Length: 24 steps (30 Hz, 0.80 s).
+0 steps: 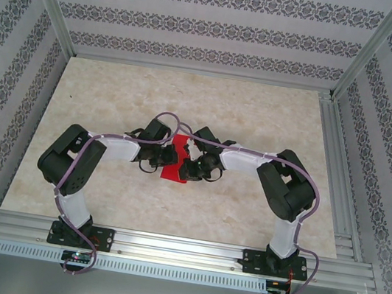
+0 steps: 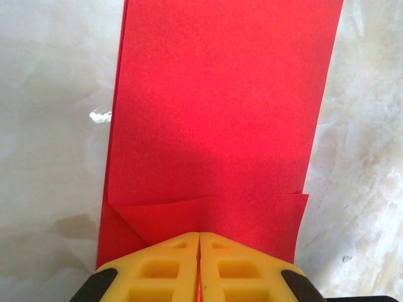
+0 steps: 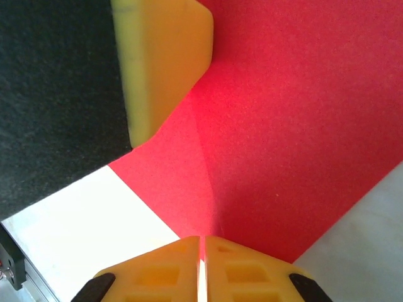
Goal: Fold a paper plane with a square sheet of paper (pick it up from the middle)
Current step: Fold the triangle a second time at the center of the table.
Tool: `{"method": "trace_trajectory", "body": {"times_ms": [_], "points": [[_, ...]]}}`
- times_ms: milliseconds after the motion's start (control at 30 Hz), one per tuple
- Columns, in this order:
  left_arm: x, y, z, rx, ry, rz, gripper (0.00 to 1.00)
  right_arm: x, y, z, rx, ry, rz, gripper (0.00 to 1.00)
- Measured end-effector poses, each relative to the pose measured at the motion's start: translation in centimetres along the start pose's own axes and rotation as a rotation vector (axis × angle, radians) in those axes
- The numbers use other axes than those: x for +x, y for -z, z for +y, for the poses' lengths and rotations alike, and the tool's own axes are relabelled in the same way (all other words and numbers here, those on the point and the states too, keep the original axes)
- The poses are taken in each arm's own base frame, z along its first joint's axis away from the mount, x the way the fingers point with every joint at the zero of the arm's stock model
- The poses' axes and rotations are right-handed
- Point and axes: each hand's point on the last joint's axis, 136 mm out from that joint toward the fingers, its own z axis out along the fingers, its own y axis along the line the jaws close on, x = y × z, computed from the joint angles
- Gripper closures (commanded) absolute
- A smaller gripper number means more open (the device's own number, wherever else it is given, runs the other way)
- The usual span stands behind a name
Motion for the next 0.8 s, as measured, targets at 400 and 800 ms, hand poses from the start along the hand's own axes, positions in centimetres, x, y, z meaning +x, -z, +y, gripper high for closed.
{"method": "trace_trajectory", "body": {"times_ms": [400,800], "points": [[0.0,0.0,0.0,0.006,-0.003,-0.006,0.90,-1.8,0.8,1.1,-0.018,0.010,-0.042,0.88],[0.0,0.0,0.0,0.006,0.000,-0.006,0.90,-2.4,0.0,-0.3,0.017,-0.032,-0.031,0.87]]}}
